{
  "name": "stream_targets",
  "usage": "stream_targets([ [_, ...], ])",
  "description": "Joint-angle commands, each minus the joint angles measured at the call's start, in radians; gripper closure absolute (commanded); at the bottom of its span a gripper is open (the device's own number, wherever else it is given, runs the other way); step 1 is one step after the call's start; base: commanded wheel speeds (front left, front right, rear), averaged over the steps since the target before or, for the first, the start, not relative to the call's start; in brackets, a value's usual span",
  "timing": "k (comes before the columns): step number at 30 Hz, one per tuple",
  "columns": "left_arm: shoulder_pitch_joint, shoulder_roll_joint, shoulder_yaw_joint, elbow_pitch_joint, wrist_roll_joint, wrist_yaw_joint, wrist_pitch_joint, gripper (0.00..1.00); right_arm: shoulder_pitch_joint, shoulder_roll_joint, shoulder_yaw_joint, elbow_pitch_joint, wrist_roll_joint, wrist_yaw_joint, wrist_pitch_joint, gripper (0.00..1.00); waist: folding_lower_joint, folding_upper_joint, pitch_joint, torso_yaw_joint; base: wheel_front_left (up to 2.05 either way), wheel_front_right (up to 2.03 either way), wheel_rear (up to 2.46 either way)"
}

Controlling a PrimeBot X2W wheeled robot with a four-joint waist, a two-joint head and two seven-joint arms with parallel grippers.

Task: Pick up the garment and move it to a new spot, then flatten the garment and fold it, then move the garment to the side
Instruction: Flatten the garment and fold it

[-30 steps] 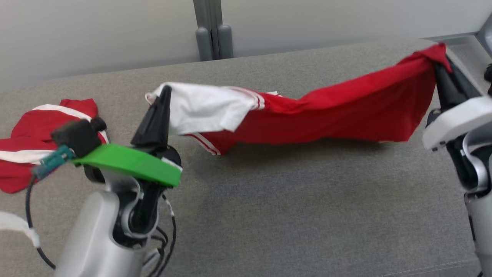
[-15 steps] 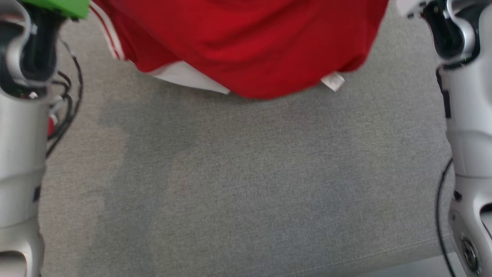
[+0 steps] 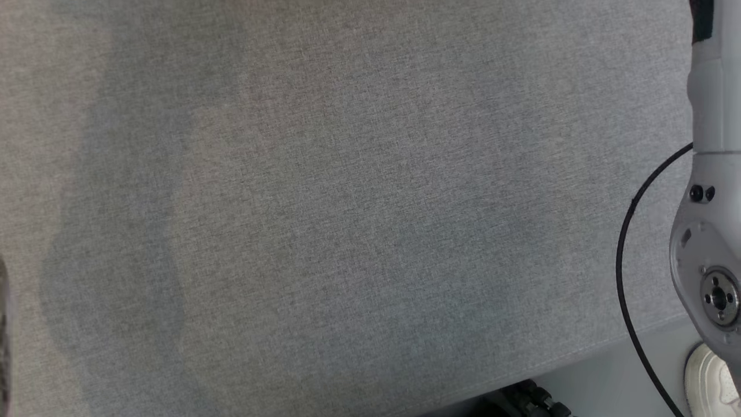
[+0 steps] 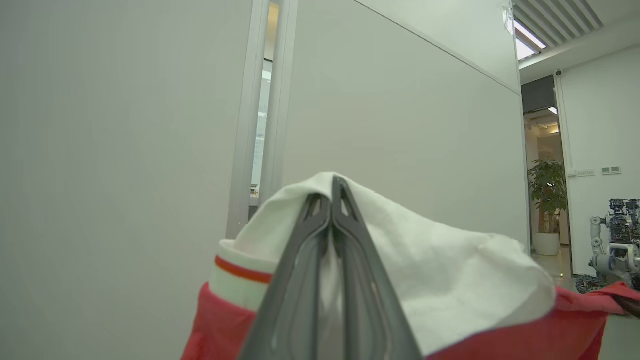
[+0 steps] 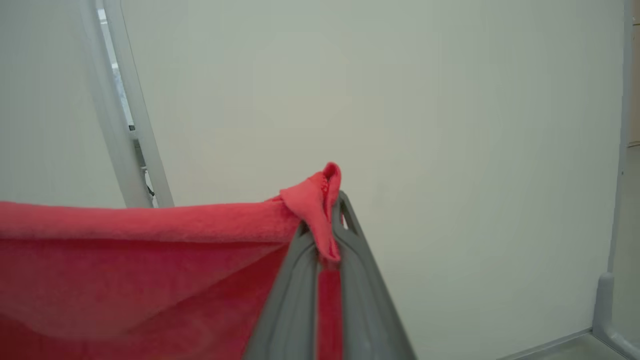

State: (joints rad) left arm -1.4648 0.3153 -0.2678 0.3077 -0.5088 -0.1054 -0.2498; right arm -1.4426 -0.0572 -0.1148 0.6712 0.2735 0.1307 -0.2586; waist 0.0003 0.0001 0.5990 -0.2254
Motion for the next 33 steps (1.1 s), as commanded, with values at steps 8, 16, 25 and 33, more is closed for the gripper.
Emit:
stream_targets([
  [8,0.406,-0.086,0.011,-0.019,-0.031,-0.021,-0.016,1.0,0.236,-0.019,-0.014,0.061,-0.047,0.0,-0.007,1.0,-0.0003,-0.0001,0.044,0.088,0.0,0.0,0.0],
  [16,0.834,-0.169,0.129,-0.198,-0.043,-0.025,-0.016,1.0,0.456,-0.078,0.081,0.042,0.025,-0.001,-0.007,1.0,-0.0003,-0.0001,-0.077,0.156,0.0,0.0,0.0],
  [25,1.185,-0.191,0.093,-0.284,-0.034,-0.025,-0.017,1.0,0.722,-0.163,0.11,0.019,0.09,-0.001,-0.006,1.0,-0.0003,-0.0001,-0.264,0.207,0.0,0.0,0.0],
  [33,1.385,-0.163,0.005,-0.221,-0.074,-0.025,-0.017,1.0,0.965,-0.139,0.02,-0.047,0.054,-0.001,0.022,1.0,-0.0003,-0.0001,-0.378,0.212,0.0,0.0,0.0],
])
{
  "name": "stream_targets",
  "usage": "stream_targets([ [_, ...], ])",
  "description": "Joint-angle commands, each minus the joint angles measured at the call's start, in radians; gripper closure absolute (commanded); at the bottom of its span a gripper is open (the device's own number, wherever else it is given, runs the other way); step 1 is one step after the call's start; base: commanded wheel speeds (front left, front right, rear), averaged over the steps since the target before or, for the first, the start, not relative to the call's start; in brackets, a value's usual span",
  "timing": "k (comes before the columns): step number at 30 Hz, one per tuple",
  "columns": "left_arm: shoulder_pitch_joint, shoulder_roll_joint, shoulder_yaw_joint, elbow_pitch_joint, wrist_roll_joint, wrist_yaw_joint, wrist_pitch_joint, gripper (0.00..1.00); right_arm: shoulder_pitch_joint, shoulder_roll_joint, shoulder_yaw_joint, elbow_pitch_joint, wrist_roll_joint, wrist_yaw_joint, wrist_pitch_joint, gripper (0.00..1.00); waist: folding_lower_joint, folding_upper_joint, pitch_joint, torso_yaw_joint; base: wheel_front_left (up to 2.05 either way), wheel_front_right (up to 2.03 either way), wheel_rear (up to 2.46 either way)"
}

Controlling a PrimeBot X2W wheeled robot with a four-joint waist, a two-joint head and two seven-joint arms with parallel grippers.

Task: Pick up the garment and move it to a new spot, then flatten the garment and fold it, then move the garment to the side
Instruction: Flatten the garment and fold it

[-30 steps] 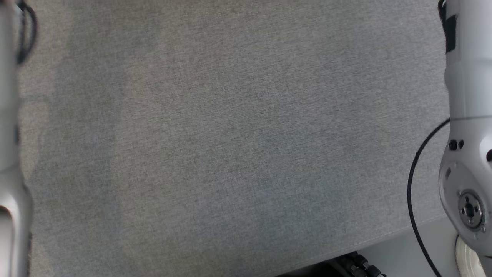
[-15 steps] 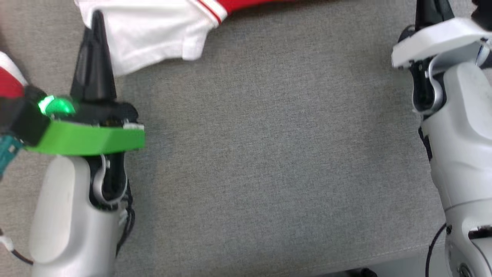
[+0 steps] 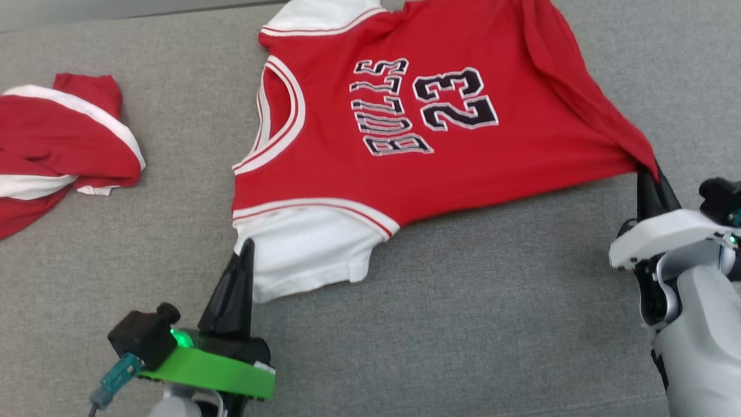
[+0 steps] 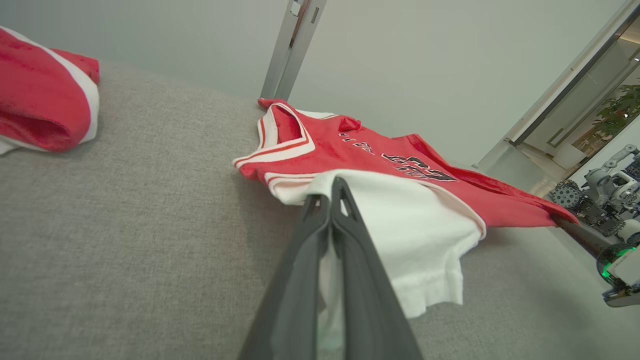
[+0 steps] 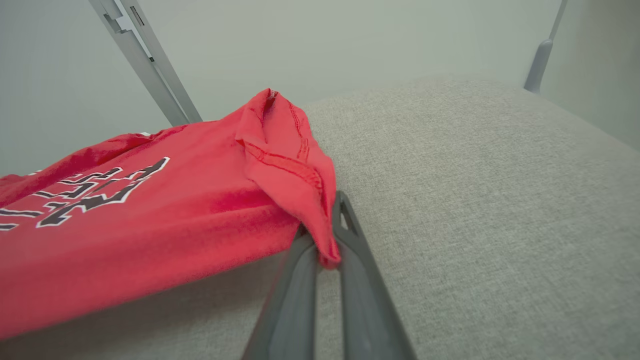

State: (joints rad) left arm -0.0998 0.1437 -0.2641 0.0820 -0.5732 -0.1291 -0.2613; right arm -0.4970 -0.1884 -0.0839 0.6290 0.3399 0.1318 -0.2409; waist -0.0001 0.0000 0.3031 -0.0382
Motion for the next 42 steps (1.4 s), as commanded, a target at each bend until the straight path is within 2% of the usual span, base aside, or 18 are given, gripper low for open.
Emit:
stream_targets([
  [1,0.036,0.015,-0.003,0.012,-0.01,-0.001,-0.005,1.0,0.042,0.001,-0.022,-0.014,-0.017,-0.002,0.012,1.0,0.0001,0.0,-0.091,0.024,0.0,0.0,0.0],
  [7,0.131,0.034,-0.018,0.057,-0.048,0.0,0.022,1.0,0.171,0.053,-0.1,-0.08,-0.064,-0.002,0.062,1.0,0.0001,0.0,-0.135,0.019,0.0,0.0,0.0],
  [14,0.213,0.047,-0.006,0.059,-0.081,0.03,0.051,1.0,0.286,0.101,-0.199,-0.152,-0.135,-0.003,0.131,1.0,0.0001,0.0,-0.158,0.025,0.0,0.0,0.0],
  [21,0.241,0.052,-0.023,0.058,-0.095,0.039,0.097,1.0,0.364,0.13,-0.226,-0.209,-0.169,-0.003,0.214,1.0,0.0001,0.0,-0.155,0.016,0.0,0.0,0.0],
  [25,0.255,0.055,-0.027,0.041,-0.111,0.044,0.124,1.0,0.392,0.133,-0.224,-0.255,-0.174,-0.003,0.248,1.0,0.0001,0.0,-0.148,0.008,0.0,0.0,0.0],
  [29,0.235,0.033,-0.027,0.008,-0.146,0.039,0.134,1.0,0.397,0.134,-0.194,-0.276,-0.145,-0.002,0.26,1.0,0.0001,0.0,-0.143,0.003,0.0,0.0,0.0],
  [37,0.125,-0.015,-0.047,-0.035,-0.209,0.021,0.16,1.0,0.367,0.136,-0.138,-0.313,-0.104,-0.002,0.288,1.0,0.0001,0.0,-0.147,0.012,0.0,0.0,0.0],
  [42,0.043,-0.026,-0.046,-0.01,-0.218,0.017,0.165,1.0,0.329,0.136,-0.121,-0.342,-0.085,-0.002,0.308,1.0,0.0001,0.0,-0.144,0.01,0.0,0.0,0.0],
])
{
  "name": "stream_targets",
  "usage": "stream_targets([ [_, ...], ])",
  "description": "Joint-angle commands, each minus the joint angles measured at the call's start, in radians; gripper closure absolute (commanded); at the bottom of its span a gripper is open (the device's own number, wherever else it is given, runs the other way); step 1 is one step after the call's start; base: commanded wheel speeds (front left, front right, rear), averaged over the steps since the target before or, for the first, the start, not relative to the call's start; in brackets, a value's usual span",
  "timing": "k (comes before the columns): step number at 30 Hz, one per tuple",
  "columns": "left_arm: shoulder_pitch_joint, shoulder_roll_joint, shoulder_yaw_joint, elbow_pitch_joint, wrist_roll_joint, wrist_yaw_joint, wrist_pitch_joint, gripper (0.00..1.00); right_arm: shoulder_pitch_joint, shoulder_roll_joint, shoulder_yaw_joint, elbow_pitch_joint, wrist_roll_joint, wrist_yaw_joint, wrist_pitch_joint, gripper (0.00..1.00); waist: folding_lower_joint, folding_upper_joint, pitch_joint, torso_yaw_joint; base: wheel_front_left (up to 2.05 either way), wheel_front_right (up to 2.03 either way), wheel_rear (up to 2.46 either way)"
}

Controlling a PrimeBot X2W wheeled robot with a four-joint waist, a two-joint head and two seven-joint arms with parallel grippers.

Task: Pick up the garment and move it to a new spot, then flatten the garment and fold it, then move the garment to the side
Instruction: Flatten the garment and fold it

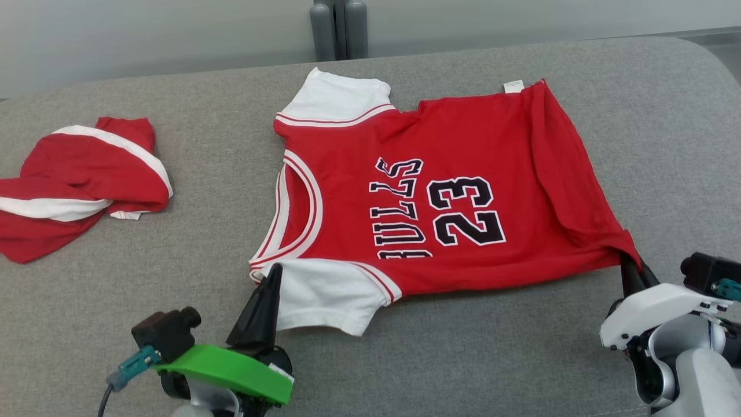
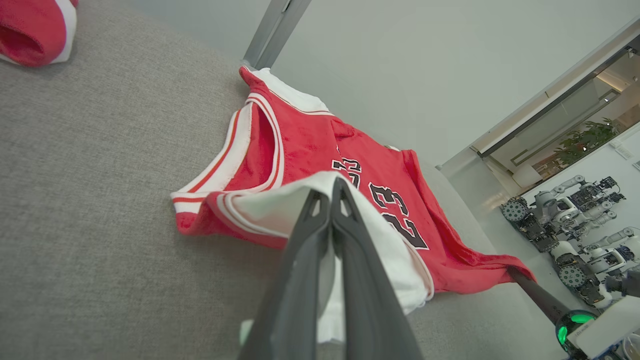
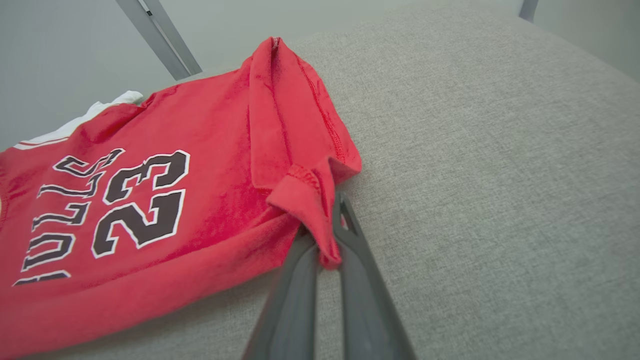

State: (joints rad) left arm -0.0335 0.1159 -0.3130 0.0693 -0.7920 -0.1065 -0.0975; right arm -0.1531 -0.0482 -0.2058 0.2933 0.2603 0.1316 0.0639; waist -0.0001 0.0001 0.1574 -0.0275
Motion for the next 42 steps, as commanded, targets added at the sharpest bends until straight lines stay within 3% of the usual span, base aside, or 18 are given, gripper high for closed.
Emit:
stream_targets([
  [1,-0.046,0.0,0.001,0.017,0.008,-0.006,0.004,1.0,-0.027,-0.004,0.002,-0.01,-0.019,-0.002,0.011,1.0,0.0001,-0.0001,0.004,-0.001,0.0,0.0,0.0],
  [9,-0.159,-0.009,-0.012,0.126,0.022,-0.007,-0.001,1.0,-0.086,-0.004,-0.027,-0.012,-0.095,-0.002,0.066,1.0,0.0001,-0.0001,0.019,-0.005,0.0,0.0,0.0],
  [15,-0.042,0.026,0.0,0.099,-0.002,0.004,0.006,1.0,0.011,-0.004,-0.051,-0.04,-0.083,-0.002,0.132,1.0,0.0001,-0.0001,0.016,0.003,0.0,0.0,0.0],
  [26,0.2,0.103,0.005,-0.02,-0.045,0.076,0.103,1.0,0.12,-0.005,-0.067,-0.066,-0.065,-0.002,0.142,1.0,0.0001,-0.0001,0.003,0.011,0.0,0.0,0.0],
  [33,0.282,0.126,-0.003,-0.057,-0.075,0.107,0.166,1.0,0.129,-0.006,-0.101,-0.05,-0.108,-0.002,0.14,1.0,0.0001,-0.0001,-0.01,0.012,0.0,0.0,0.0],
  [42,0.277,0.12,-0.005,-0.112,-0.082,0.107,0.164,1.0,0.138,-0.006,-0.122,-0.068,-0.107,-0.002,0.148,1.0,0.0001,-0.0001,-0.019,0.012,0.0,0.0,0.0],
])
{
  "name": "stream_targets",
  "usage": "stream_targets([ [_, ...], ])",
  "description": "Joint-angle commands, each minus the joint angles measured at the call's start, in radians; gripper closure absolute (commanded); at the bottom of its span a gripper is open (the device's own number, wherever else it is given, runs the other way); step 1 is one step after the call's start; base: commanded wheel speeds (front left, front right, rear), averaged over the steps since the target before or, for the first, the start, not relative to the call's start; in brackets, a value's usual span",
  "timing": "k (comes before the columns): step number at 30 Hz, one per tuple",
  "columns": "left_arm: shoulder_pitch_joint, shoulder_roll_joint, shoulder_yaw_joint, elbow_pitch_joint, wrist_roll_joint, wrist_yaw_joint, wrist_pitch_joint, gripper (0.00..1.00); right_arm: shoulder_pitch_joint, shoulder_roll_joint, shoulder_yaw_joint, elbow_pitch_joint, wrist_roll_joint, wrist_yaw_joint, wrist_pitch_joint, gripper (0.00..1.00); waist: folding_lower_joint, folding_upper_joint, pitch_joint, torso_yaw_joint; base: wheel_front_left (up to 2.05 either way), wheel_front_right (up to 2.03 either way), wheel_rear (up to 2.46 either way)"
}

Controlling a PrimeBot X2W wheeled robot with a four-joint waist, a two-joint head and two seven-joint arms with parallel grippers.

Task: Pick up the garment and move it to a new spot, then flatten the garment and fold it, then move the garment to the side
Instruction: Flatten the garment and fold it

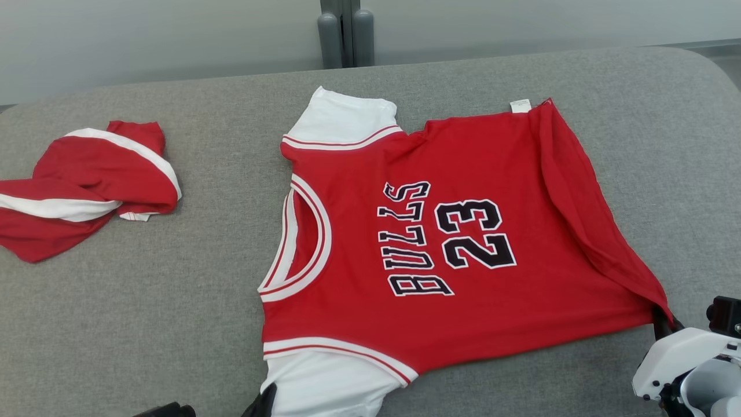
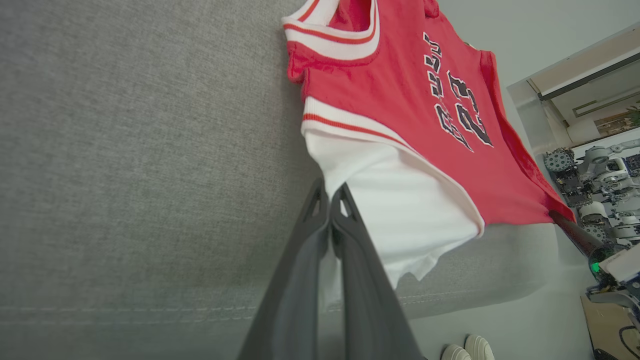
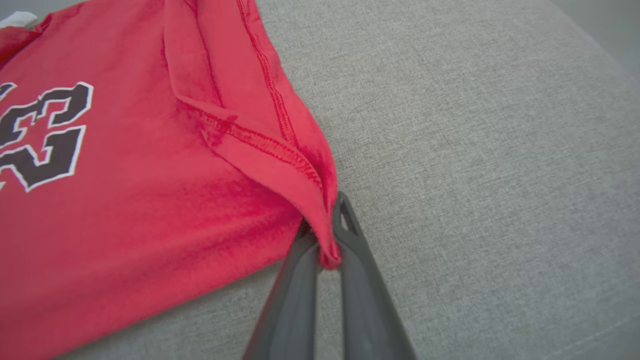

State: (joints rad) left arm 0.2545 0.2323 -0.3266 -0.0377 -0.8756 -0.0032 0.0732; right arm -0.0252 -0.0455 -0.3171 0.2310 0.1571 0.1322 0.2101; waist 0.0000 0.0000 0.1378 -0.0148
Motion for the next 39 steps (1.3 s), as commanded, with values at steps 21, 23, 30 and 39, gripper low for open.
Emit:
stream_targets([
  [21,-0.415,-0.083,-0.009,0.16,0.036,-0.035,-0.016,1.0,-0.203,-0.007,0.121,-0.025,0.002,-0.002,0.053,1.0,0.0,0.0,0.059,-0.036,0.0,0.0,0.0],
  [23,-0.445,-0.092,-0.006,0.191,0.032,-0.039,-0.024,1.0,-0.231,-0.007,0.126,-0.007,-0.002,-0.002,0.055,1.0,0.0,0.0,0.069,-0.037,0.0,0.0,0.0],
  [30,-0.518,-0.114,0.012,0.289,0.021,-0.043,-0.056,1.0,-0.308,-0.007,0.122,0.066,-0.004,-0.002,0.029,1.0,0.0,0.0,0.091,-0.032,0.0,0.0,0.0],
  [39,-0.581,-0.138,0.023,0.407,0.014,-0.026,-0.097,1.0,-0.365,-0.007,0.107,0.162,-0.014,-0.002,-0.016,0.89,0.0,0.0,0.1,-0.022,0.0,0.0,0.0],
])
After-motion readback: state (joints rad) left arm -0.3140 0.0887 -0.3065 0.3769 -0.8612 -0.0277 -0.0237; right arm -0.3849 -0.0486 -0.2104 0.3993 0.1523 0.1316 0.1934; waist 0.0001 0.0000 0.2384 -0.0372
